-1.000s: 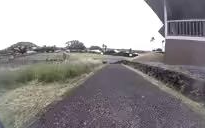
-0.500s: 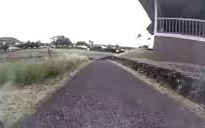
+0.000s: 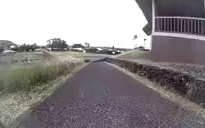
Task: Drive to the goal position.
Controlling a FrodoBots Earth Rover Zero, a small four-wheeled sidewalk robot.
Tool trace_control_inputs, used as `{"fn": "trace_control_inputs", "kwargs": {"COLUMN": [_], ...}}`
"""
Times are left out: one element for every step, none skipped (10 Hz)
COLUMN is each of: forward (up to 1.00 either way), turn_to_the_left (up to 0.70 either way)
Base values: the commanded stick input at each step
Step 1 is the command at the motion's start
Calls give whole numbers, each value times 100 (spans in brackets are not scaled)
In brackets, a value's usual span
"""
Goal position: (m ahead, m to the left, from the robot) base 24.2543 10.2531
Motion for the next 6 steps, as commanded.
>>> {"fn": "trace_control_inputs", "kwargs": {"forward": [70, 70, 70, 70, 70, 70], "turn_to_the_left": [1, 1, 1, 3, 3, 6]}}
